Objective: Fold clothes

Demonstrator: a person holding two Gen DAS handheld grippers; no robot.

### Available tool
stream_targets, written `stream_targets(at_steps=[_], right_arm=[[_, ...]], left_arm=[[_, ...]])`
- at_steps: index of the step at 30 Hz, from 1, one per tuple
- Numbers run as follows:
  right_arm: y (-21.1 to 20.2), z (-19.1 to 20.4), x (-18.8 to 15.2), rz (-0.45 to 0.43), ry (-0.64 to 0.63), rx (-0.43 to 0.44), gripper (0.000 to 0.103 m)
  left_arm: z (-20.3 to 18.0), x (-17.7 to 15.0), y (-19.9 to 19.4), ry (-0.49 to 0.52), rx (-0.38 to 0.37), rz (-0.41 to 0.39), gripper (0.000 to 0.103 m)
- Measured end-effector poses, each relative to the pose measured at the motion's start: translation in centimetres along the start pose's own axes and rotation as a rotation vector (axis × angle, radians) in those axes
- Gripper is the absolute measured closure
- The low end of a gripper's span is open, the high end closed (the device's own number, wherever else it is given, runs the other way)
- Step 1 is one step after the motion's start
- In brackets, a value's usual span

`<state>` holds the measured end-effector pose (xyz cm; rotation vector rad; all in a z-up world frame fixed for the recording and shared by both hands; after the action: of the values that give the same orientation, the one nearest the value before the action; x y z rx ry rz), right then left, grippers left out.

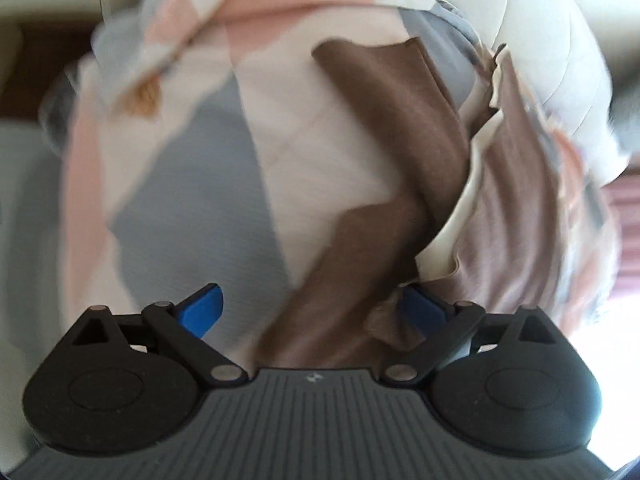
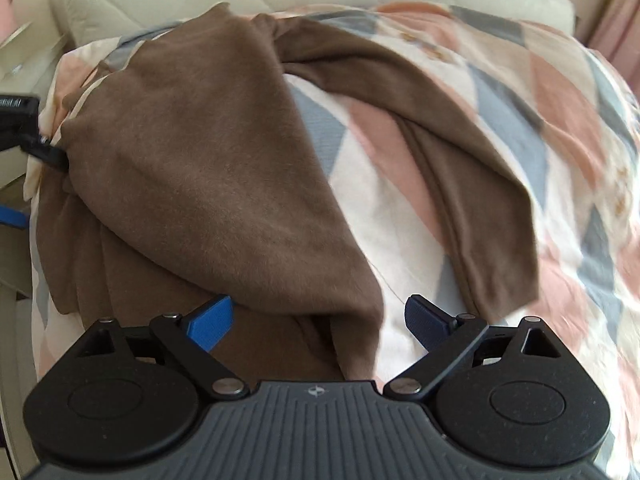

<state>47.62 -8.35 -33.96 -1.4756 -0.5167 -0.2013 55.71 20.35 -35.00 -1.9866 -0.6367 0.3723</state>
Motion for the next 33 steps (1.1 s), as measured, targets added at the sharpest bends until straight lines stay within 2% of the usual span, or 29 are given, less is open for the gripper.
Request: stream_targets(at_steps=[1, 3, 5, 6, 7, 8, 9, 10, 11, 13, 14, 15, 20, 24, 26, 29, 33], right_arm=[[0.2, 0.1, 0.2, -0.002, -0.001, 0.023, 0.009], [0.6, 0.4, 0.7, -0.008, 0.010, 0.073, 0.009], [1.3, 0.6, 0.8, 0.002, 0.026, 0.091, 0.009], [1.7, 0.6, 0.9, 0.015, 0.030, 0.092, 0.011], [1.9, 0.5, 0.9, 0.023, 0.034, 0.101, 0.024], [2.1, 0.5, 0.8, 0.030, 0.039, 0.110, 0.039], [2.0, 0.4, 0.8, 0.031, 0.053, 0.126, 0.045], [1.7, 0.2, 0.8, 0.028, 0.072, 0.131, 0.058], [1.1, -0.2, 0.8, 0.020, 0.097, 0.145, 0.069], [0.0, -0.9, 0.7, 0.002, 0.149, 0.174, 0.083], [-0.9, -1.2, 0.4, -0.016, 0.185, 0.200, 0.085], [-1.9, -1.4, 0.2, -0.036, 0.220, 0.233, 0.086], [-8.7, -3.2, -1.7, -0.164, 0.375, 0.310, 0.091], [-15.4, -5.9, -4.9, -0.288, 0.516, 0.323, 0.091], [-19.3, -7.4, -7.3, -0.368, 0.594, 0.316, 0.092], [-26.2, -9.8, -12.3, -0.505, 0.700, 0.274, 0.093], [-36.4, -11.8, -21.1, -0.682, 0.811, 0.147, 0.095]], left_arm=[[-0.4, 0.0, 0.3, -0.019, -0.036, 0.010, 0.008], [-1.2, 0.0, 0.9, -0.018, -0.058, 0.027, 0.005], [-1.8, 0.1, 1.8, 0.005, -0.032, 0.037, 0.004], [-2.0, 0.2, 2.1, 0.004, -0.024, 0.038, 0.005], [-2.3, 0.3, 2.2, 0.004, -0.020, 0.035, 0.012], [-2.8, 0.3, 2.0, 0.016, -0.024, 0.028, 0.033], [-3.4, 0.3, 1.7, 0.035, -0.031, 0.021, 0.047], [-4.2, 0.2, 1.1, 0.071, -0.050, 0.015, 0.076], [-5.0, -0.1, 0.4, 0.103, -0.062, 0.011, 0.095], [-6.5, -0.6, -0.9, 0.170, -0.083, -0.001, 0.095], [-7.4, -1.0, -1.7, 0.215, -0.076, -0.014, 0.095], [-8.3, -1.4, -2.6, 0.257, -0.076, -0.027, 0.096], [-13.3, -4.7, -7.1, 0.472, -0.172, -0.070, 0.096], [-19.9, -10.4, -10.2, 0.693, -0.263, -0.079, 0.096], [-23.5, -14.3, -11.2, 0.801, -0.304, -0.070, 0.096], [-28.8, -22.5, -12.0, 0.943, -0.369, -0.040, 0.096], [-34.6, -35.3, -12.8, 1.120, -0.474, 0.056, 0.096]])
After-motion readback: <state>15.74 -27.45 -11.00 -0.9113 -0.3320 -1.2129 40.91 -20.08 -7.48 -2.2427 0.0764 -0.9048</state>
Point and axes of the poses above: each gripper's, at about its wrist camera, not at the fingertips, and y roughly the way its jaws point, z to its left, x to its top, the point moved 6 cm from there along y, roughly the way its jaws point, and after that the axes turned 1 degree about x, right-handed, at the moved point
